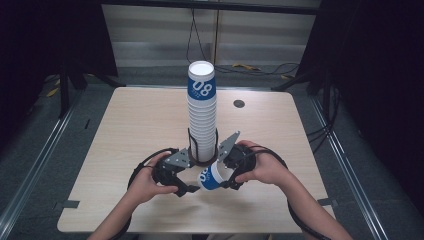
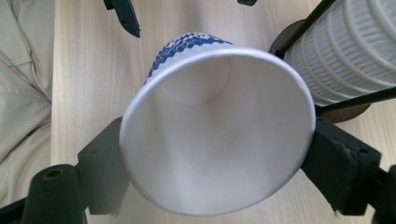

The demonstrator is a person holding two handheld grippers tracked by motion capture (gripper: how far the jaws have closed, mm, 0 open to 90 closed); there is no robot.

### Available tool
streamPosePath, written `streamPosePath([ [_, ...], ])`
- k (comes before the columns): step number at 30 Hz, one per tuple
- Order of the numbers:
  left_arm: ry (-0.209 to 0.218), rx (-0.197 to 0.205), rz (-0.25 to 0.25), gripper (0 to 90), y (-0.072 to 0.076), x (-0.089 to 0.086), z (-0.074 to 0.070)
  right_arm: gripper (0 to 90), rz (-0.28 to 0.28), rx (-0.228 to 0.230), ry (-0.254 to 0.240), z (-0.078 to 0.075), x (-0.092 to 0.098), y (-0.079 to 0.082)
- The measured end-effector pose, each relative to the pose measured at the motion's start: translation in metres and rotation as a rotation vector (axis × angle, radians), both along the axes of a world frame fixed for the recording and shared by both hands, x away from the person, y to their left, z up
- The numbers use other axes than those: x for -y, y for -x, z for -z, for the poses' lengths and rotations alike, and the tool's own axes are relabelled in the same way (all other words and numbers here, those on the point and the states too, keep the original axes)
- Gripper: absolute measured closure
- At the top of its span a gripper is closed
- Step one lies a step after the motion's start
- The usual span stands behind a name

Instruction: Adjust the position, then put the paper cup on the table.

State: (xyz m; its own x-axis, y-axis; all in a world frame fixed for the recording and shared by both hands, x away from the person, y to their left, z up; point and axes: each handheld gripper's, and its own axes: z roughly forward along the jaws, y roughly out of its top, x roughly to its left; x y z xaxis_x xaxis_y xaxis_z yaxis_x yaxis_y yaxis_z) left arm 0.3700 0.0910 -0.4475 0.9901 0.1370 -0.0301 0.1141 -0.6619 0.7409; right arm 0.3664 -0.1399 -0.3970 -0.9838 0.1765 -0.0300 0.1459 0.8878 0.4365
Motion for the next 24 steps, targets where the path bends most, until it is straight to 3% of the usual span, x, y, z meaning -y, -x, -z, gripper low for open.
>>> streamPosePath([
  [24, 0.001, -0.012, 0.004, 18.8, -0.0005, 0.0021, 0.0050, 16.5, -0.029, -0.018, 0.145, -0.0045, -0.0093, -0.0012],
])
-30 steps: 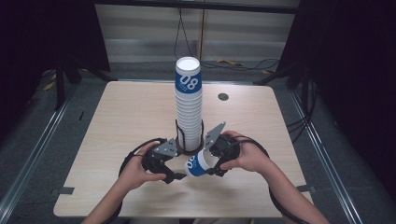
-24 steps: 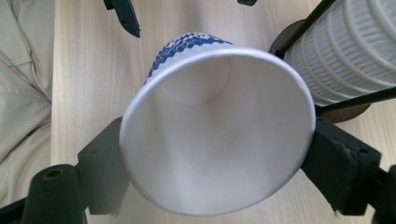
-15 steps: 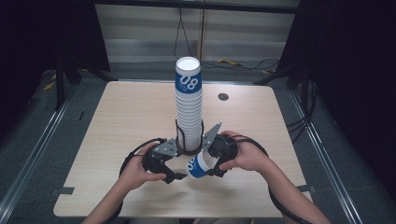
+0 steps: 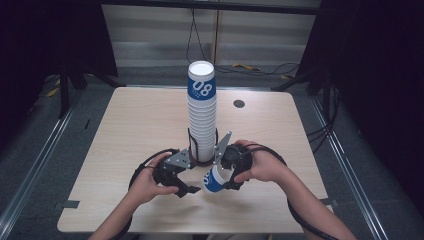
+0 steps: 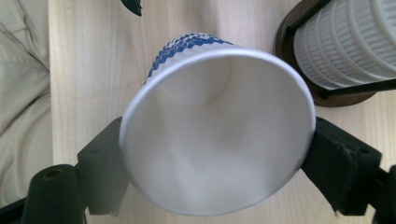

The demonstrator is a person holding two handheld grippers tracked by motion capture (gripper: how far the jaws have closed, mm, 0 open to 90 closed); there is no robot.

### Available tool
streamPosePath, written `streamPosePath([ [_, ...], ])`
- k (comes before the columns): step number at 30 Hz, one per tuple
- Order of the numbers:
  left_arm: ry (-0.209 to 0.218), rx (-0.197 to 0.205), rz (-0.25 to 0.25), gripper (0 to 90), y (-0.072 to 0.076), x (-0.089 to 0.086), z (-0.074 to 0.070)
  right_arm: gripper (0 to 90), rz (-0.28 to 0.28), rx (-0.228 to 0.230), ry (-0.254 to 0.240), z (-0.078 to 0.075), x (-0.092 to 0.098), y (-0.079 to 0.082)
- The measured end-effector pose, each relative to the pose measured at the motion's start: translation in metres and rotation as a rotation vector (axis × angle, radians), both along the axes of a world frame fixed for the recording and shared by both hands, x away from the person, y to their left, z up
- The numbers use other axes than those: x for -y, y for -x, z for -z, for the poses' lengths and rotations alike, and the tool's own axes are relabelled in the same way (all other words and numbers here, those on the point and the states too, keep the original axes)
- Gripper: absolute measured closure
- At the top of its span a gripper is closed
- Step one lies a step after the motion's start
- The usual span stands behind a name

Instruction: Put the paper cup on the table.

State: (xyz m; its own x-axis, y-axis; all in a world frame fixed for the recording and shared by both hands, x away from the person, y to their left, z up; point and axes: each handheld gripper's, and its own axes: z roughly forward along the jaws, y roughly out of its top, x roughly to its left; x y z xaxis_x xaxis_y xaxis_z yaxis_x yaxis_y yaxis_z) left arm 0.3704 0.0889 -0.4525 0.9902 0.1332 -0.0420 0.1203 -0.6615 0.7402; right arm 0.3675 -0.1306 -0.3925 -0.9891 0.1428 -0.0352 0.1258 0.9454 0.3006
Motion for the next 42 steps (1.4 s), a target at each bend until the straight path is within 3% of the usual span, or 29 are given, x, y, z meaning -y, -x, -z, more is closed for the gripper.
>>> streamPosePath([
  [7, 0.011, -0.010, 0.003, 18.8, 0.001, 0.002, 0.003, 16.5, -0.021, -0.002, 0.040, -0.001, -0.003, -0.001],
  [15, 0.067, -0.028, -0.011, 18.1, -0.001, 0.002, 0.007, 16.4, -0.037, -0.014, 0.079, -0.003, -0.009, -0.001],
  [16, 0.085, -0.033, -0.012, 18.1, -0.001, 0.003, 0.010, 16.4, -0.058, -0.006, 0.072, -0.002, -0.010, -0.002],
  [23, 0.116, -0.037, 0.023, 19.3, 0.001, 0.009, 0.016, 16.4, -0.060, -0.015, 0.083, -0.001, -0.012, -0.002],
  [29, 0.146, -0.019, 0.038, 20.3, 0.003, 0.013, 0.020, 16.4, -0.082, -0.007, 0.069, 0.000, -0.013, -0.003],
  [31, 0.148, -0.009, 0.043, 21.1, 0.005, 0.015, 0.021, 16.4, -0.053, -0.022, 0.085, 0.000, -0.013, -0.001],
  [42, 0.208, -0.006, 0.054, 27.8, 0.005, 0.022, 0.027, 16.3, -0.068, -0.029, 0.090, 0.002, -0.017, -0.002],
])
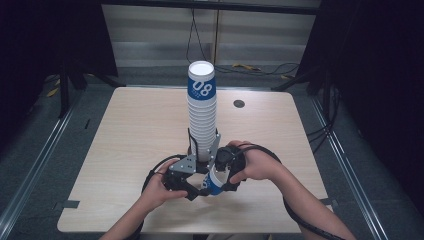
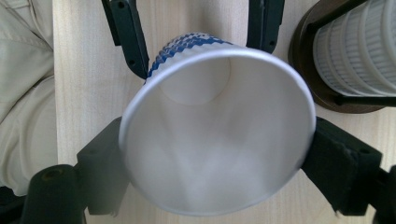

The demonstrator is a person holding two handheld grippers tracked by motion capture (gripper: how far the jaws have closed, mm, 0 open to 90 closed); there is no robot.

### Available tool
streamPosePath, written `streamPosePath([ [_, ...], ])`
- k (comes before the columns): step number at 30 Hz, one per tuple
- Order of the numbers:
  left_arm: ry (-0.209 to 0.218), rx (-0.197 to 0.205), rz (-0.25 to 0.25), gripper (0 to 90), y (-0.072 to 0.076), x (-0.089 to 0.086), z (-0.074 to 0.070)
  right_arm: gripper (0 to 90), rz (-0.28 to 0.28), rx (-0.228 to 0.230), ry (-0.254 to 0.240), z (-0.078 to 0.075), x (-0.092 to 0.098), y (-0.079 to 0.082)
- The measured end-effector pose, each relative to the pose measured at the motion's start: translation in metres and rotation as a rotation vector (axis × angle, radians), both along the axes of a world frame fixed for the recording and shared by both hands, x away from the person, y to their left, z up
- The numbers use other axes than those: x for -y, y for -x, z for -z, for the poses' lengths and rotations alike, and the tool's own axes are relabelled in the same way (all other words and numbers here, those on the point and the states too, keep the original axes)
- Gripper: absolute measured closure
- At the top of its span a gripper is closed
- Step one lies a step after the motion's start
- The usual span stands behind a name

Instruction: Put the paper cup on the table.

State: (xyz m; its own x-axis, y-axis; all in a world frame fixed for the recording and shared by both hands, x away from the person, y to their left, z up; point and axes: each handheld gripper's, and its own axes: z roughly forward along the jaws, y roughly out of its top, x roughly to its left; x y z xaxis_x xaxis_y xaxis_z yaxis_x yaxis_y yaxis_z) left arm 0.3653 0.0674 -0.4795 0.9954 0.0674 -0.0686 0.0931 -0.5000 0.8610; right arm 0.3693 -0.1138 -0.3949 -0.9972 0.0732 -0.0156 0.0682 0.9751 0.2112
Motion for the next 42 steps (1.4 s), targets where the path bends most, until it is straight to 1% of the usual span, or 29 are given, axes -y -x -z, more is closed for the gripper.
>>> streamPosePath([
  [3, 0.011, -0.005, 0.006, 28.1, 0.001, 0.002, 0.001, 16.3, -0.016, 0.003, 0.003, 0.001, -0.001, -0.001],
  [4, 0.012, -0.009, 0.009, 28.1, 0.001, 0.003, 0.002, 16.3, -0.005, 0.003, 0.001, 0.001, -0.002, 0.000],
  [5, 0.015, -0.008, 0.011, 28.2, 0.001, 0.003, 0.001, 16.3, -0.008, 0.000, -0.006, 0.002, -0.003, 0.000],
  [6, 0.017, -0.013, 0.009, 28.3, 0.001, 0.003, 0.002, 16.3, -0.018, 0.001, 0.001, 0.002, -0.003, 0.000],
  [9, 0.020, -0.019, 0.008, 28.2, 0.000, 0.003, 0.003, 16.3, -0.017, 0.004, 0.003, 0.002, -0.004, 0.000],
  [10, 0.018, -0.023, 0.011, 28.2, 0.000, 0.003, 0.004, 16.3, -0.014, 0.004, 0.003, 0.002, -0.004, 0.000],
  [12, 0.007, -0.013, 0.011, 28.5, 0.000, 0.003, 0.004, 16.3, -0.009, 0.002, 0.002, 0.002, -0.005, 0.000],
  [14, 0.002, -0.018, 0.014, 28.8, 0.000, 0.003, 0.004, 16.4, -0.009, 0.004, -0.002, 0.003, -0.005, 0.001],
  [15, -0.001, -0.016, 0.011, 28.8, 0.000, 0.003, 0.005, 16.4, -0.010, 0.000, -0.007, 0.003, -0.005, 0.001],
  [16, -0.002, -0.015, 0.015, 28.9, 0.000, 0.004, 0.006, 16.5, -0.017, 0.007, -0.008, 0.003, -0.006, 0.001],
  [18, -0.008, -0.016, 0.018, 29.1, 0.000, 0.004, 0.006, 16.5, -0.009, 0.007, -0.006, 0.003, -0.006, 0.001],
  [20, -0.017, -0.015, 0.018, 29.1, 0.000, 0.003, 0.007, 16.4, -0.022, 0.014, -0.007, 0.005, -0.008, 0.001],
  [23, -0.012, -0.016, 0.023, 30.1, 0.000, 0.002, 0.008, 15.9, -0.026, 0.019, -0.024, 0.005, -0.007, 0.002],
  [25, -0.018, -0.015, 0.027, 30.1, 0.000, 0.003, 0.008, 15.6, -0.024, 0.018, -0.032, 0.005, -0.007, 0.003],
  [27, -0.033, -0.005, 0.026, 30.2, 0.001, 0.004, 0.009, 14.9, -0.019, 0.013, -0.035, 0.005, -0.007, 0.003],
  [28, -0.039, -0.004, 0.025, 30.2, 0.000, 0.004, 0.009, 14.1, -0.019, 0.007, -0.043, 0.006, -0.007, 0.003],
  [30, -0.035, -0.016, 0.025, 30.3, 0.000, 0.003, 0.010, 13.6, -0.006, 0.003, -0.052, 0.004, -0.007, 0.004],
  [37, -0.045, -0.012, 0.023, 30.3, -0.001, 0.001, 0.010, 12.6, -0.001, 0.003, -0.067, 0.005, -0.002, 0.003],
  [38, -0.046, -0.012, 0.025, 30.2, -0.001, 0.001, 0.011, 12.6, 0.015, -0.002, -0.066, 0.005, -0.001, 0.004],
  [39, -0.057, -0.011, 0.019, 30.2, -0.001, 0.000, 0.011, 12.6, 0.000, 0.005, -0.073, 0.006, 0.000, 0.002],
  [40, -0.074, -0.006, 0.014, 30.1, -0.001, -0.001, 0.012, 12.6, 0.013, 0.003, -0.068, 0.006, 0.002, 0.003],
  [42, -0.066, -0.008, 0.009, 30.0, -0.002, -0.003, 0.014, 12.7, 0.018, 0.005, -0.066, 0.008, 0.005, 0.003],
])
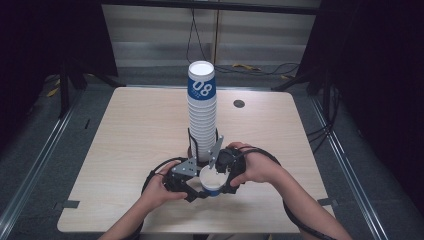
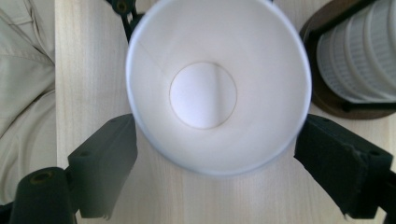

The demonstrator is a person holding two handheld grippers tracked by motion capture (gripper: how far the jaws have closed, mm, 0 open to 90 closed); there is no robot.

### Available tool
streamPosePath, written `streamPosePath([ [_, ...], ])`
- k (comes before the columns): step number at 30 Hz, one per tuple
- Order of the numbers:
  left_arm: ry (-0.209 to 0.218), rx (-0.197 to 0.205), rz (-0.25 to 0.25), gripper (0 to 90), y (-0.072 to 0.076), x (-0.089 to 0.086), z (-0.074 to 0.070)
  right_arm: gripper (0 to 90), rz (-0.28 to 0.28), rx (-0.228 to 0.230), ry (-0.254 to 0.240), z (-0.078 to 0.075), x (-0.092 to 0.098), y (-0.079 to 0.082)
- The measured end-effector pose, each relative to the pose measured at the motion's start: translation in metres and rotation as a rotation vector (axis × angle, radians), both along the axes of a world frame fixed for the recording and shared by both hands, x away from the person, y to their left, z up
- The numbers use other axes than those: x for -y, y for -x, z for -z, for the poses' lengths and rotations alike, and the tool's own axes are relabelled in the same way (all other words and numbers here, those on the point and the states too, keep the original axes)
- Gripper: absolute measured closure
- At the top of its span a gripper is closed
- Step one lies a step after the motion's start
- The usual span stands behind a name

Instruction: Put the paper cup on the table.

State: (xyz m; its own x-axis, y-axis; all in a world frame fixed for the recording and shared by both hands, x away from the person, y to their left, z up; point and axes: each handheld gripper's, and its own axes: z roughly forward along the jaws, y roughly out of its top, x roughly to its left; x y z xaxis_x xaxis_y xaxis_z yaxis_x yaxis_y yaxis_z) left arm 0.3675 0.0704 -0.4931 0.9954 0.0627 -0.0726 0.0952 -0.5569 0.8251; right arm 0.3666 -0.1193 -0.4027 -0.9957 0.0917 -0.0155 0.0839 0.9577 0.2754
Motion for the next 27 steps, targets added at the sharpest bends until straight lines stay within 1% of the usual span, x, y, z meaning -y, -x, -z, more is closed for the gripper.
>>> streamPosePath([
  [1, 0.000, 0.004, 0.000, 29.9, 0.000, -0.001, 0.000, 12.7, -0.001, 0.003, -0.004, 0.001, 0.002, 0.000],
  [2, -0.002, 0.006, 0.000, 29.8, -0.001, -0.001, 0.000, 12.7, 0.021, -0.006, 0.001, 0.001, 0.003, 0.001],
  [4, -0.002, -0.001, 0.000, 29.7, -0.001, -0.002, -0.001, 12.7, 0.023, -0.004, -0.005, 0.002, 0.007, 0.001],
  [6, -0.004, -0.010, 0.008, 29.5, -0.001, -0.001, -0.001, 12.7, 0.031, -0.008, -0.014, 0.002, 0.010, 0.001],
  [7, -0.005, -0.017, 0.010, 29.3, -0.001, -0.001, -0.001, 12.8, 0.031, -0.002, -0.015, 0.002, 0.012, 0.001],
  [8, -0.005, -0.036, 0.009, 28.7, -0.001, -0.002, -0.002, 12.8, 0.043, -0.006, -0.019, 0.003, 0.013, 0.002],
  [9, -0.007, -0.058, 0.001, 25.1, -0.002, -0.002, -0.002, 12.8, 0.042, 0.000, -0.018, 0.003, 0.014, 0.002],
  [10, -0.010, -0.059, -0.010, 18.9, -0.002, -0.003, -0.003, 12.8, 0.044, -0.001, -0.026, 0.003, 0.016, 0.002],
  [11, -0.015, -0.052, -0.011, 15.7, -0.003, -0.004, -0.004, 12.9, 0.051, 0.000, -0.029, 0.003, 0.017, 0.003],
  [12, -0.028, -0.053, -0.010, 16.0, -0.003, -0.005, -0.004, 12.9, 0.045, 0.005, -0.037, 0.003, 0.018, 0.002],
  [14, -0.028, -0.076, -0.020, 15.8, -0.003, -0.007, -0.004, 12.9, 0.063, 0.006, -0.040, 0.003, 0.020, 0.003],
  [15, -0.037, -0.080, -0.017, 15.8, -0.004, -0.009, -0.004, 13.0, 0.057, 0.013, -0.051, 0.003, 0.022, 0.002],
  [16, -0.044, -0.075, -0.015, 15.8, -0.005, -0.011, -0.004, 13.0, 0.070, 0.010, -0.059, 0.004, 0.024, 0.003],
  [17, -0.049, -0.074, -0.019, 15.9, -0.006, -0.013, -0.005, 13.0, 0.069, 0.010, -0.069, 0.004, 0.026, 0.002],
  [20, -0.045, -0.070, -0.021, 15.9, -0.008, -0.019, -0.006, 13.1, 0.091, 0.013, -0.102, 0.007, 0.033, 0.003],
  [23, -0.040, -0.076, -0.043, 15.9, -0.010, -0.024, -0.008, 13.1, 0.115, 0.011, -0.124, 0.010, 0.040, 0.003],
  [25, -0.052, -0.063, -0.052, 15.8, -0.011, -0.027, -0.008, 13.1, 0.120, 0.015, -0.136, 0.011, 0.044, 0.003],
  [27, -0.068, -0.051, -0.062, 15.8, -0.012, -0.031, -0.009, 13.1, 0.130, 0.014, -0.160, 0.011, 0.049, 0.003],
])
